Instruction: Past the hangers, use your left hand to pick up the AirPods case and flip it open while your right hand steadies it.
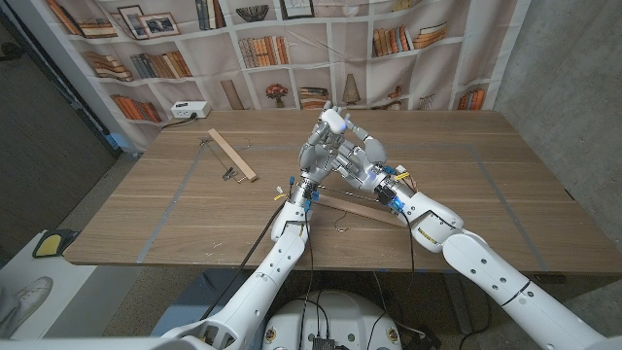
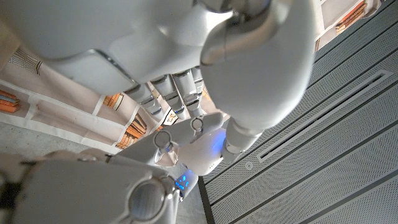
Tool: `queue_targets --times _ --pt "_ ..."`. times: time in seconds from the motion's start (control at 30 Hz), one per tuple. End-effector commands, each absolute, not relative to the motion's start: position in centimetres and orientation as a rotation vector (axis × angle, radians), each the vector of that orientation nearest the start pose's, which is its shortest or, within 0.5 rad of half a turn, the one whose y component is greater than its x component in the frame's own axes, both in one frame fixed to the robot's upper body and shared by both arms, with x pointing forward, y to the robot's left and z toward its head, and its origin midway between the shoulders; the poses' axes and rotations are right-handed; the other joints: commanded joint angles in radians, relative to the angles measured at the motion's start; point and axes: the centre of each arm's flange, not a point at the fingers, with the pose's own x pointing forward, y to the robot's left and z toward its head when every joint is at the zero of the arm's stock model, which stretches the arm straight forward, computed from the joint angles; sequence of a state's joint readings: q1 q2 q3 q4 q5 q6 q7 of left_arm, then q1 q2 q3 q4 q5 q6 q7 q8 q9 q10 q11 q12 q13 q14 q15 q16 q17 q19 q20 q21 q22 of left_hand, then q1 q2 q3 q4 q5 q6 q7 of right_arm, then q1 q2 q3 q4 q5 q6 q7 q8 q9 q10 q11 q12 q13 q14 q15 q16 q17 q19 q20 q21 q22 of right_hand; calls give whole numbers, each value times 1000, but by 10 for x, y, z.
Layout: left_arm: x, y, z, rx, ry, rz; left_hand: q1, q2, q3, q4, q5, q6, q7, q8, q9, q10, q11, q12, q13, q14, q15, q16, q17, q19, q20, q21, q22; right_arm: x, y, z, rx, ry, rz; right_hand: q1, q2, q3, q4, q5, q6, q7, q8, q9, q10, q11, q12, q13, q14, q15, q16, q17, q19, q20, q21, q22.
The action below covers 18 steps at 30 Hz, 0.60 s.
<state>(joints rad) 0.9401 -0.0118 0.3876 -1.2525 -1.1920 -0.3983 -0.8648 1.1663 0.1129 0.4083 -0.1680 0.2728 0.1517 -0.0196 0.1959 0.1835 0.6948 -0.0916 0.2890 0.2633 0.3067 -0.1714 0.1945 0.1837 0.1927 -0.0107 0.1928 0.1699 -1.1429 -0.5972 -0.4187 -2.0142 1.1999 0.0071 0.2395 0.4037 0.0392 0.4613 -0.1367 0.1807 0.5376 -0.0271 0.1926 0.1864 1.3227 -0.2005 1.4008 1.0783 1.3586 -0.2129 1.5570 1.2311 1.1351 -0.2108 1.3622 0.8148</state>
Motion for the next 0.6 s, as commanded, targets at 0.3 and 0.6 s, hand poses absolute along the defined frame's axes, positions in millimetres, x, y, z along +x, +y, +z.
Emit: queue_targets --times 0.3,0.6 --pt "580 65 -55 -857 -862 -1042 0 10 5 2 5 2 -8 1 3 135 -126 8 216 -4 -6 3 2 -6 -1 1 3 487 -121 -32 549 -435 962 25 33 30 -8 -2 49 -14 10 -2 10 -1 -2 -2 -4 -1 -2 2 -5 0 7 -1" --pt "582 62 -54 -857 -856 -1051 1 10 5 1 6 2 -9 1 3 135 -126 7 216 -5 -7 3 2 -6 -1 1 3 490 -119 -30 559 -433 972 41 44 42 -14 -2 76 -23 11 -2 12 -1 -1 -1 -4 -1 -3 2 -9 0 14 1"
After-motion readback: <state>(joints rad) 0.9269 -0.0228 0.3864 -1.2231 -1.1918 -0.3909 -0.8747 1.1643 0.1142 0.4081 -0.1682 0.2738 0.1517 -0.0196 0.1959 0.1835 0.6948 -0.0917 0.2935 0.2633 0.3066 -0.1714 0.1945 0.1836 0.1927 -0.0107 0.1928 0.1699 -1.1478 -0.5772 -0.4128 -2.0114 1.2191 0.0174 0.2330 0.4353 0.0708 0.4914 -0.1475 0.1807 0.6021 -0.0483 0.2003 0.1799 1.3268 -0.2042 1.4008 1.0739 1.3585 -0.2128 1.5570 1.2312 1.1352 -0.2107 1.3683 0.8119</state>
